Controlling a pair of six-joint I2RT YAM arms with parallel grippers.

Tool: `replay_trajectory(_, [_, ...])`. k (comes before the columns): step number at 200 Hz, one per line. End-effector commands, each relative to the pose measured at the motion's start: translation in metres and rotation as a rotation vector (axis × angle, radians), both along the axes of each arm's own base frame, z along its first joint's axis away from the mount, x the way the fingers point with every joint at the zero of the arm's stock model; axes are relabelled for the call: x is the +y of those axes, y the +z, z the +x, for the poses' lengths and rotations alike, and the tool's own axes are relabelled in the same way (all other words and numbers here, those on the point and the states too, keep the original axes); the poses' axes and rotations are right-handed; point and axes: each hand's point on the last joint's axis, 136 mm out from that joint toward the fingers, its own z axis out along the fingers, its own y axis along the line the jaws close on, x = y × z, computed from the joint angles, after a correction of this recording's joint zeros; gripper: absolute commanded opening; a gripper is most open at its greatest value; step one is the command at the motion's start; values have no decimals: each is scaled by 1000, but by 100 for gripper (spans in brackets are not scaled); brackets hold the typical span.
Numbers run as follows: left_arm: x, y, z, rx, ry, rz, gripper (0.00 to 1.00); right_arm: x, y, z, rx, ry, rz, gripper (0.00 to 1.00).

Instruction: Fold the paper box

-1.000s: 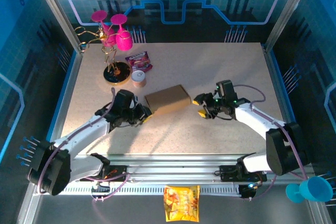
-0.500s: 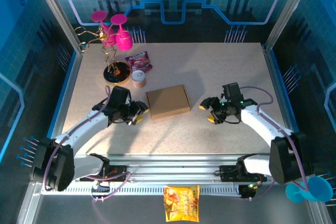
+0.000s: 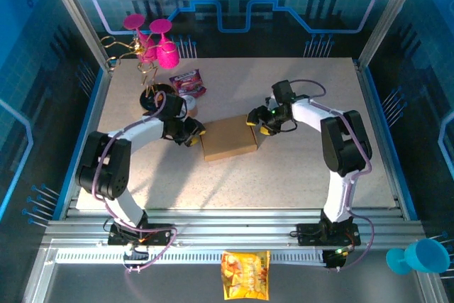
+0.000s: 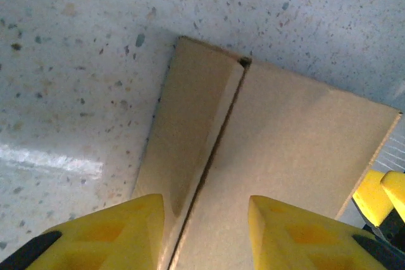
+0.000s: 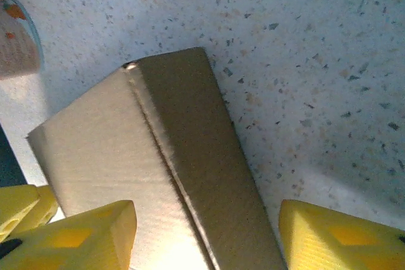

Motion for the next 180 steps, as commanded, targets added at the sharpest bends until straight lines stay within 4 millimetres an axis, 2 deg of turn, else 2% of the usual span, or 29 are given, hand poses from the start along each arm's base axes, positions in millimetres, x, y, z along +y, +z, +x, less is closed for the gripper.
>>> replay_trajectory(1, [-6,-9,8,-5,-32,-14,39,4,-3,-11,25,68,1,62])
replay_trajectory(21, [-23,-10,15,-27,-66,-45,39,-4,1,-14,18,48,-7,61])
replay_trajectory(71, [-66,-5,35,-53,-113,-77,39,-44,10,-31,20,-43,26,57])
replay_trajectory(98, [-68,0,44,-69,-117,-50,43,-58,16,-41,21,-66,7,59])
replay_trajectory(127, [-55,33,46,-142,-115,30,56,-98,27,-47,-10,-148,-151,70])
replay_trajectory(138, [-45,53,42,-187,-100,74,64,-119,40,-47,-51,-194,-230,76])
replay_trajectory(147, [-35,70,37,-228,-86,109,95,-136,57,-45,-106,-234,-292,79])
replay_trajectory(149, [-33,74,36,-240,-84,114,98,-140,62,-45,-121,-243,-309,80])
replay_trajectory(159, [-21,94,29,-295,-72,156,99,-157,87,-44,-208,-282,-381,85])
replay_trajectory(162, [-17,100,26,-307,-69,171,99,-161,95,-44,-237,-293,-401,96])
replay_trajectory(164, [-14,102,24,-310,-65,183,99,-165,99,-43,-257,-300,-416,99])
replay_trajectory(180, [8,124,2,-357,-52,261,99,-188,143,-47,-426,-373,-504,100])
